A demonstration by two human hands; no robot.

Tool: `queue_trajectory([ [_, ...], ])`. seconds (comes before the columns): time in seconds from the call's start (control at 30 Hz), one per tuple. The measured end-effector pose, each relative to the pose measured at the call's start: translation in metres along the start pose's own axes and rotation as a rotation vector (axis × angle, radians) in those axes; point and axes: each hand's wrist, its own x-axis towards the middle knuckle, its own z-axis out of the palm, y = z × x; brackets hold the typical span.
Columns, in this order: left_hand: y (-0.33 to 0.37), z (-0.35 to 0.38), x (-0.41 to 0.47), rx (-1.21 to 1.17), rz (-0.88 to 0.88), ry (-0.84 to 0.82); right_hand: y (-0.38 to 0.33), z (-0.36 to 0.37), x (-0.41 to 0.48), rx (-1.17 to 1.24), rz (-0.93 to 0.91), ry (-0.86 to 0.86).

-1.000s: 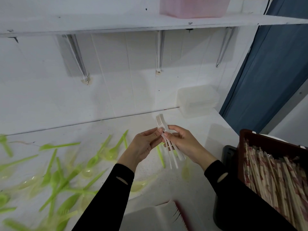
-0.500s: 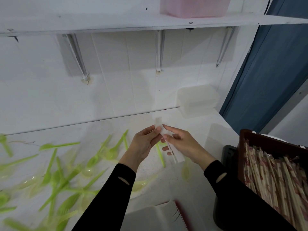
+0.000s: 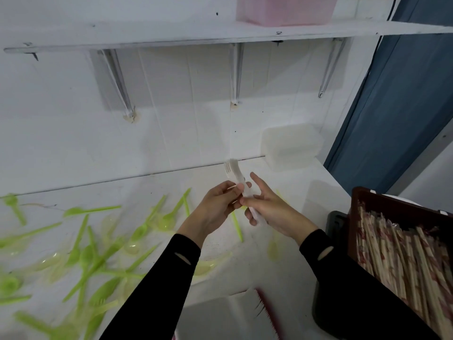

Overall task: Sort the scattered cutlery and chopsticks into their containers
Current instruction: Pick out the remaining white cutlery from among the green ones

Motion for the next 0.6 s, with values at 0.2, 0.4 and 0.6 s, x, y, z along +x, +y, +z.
queue_trajectory([
  [0.2, 0.046, 0.017, -0.055, 0.014, 0.185, 0.051, -0.007, -0.008, -0.016, 0.087, 0.035, -0.024],
  [0.4, 0.028, 0.027, -0.139, 0.512, -0.129, -0.344, 0.009, -0.023, -0.043, 0.011, 0.002, 0.039],
  [0.6, -0.031, 0.027, -0.174, 0.735, -0.386, -0.557, 0.019, -0.019, -0.049, -0.168, -0.004, 0.093],
])
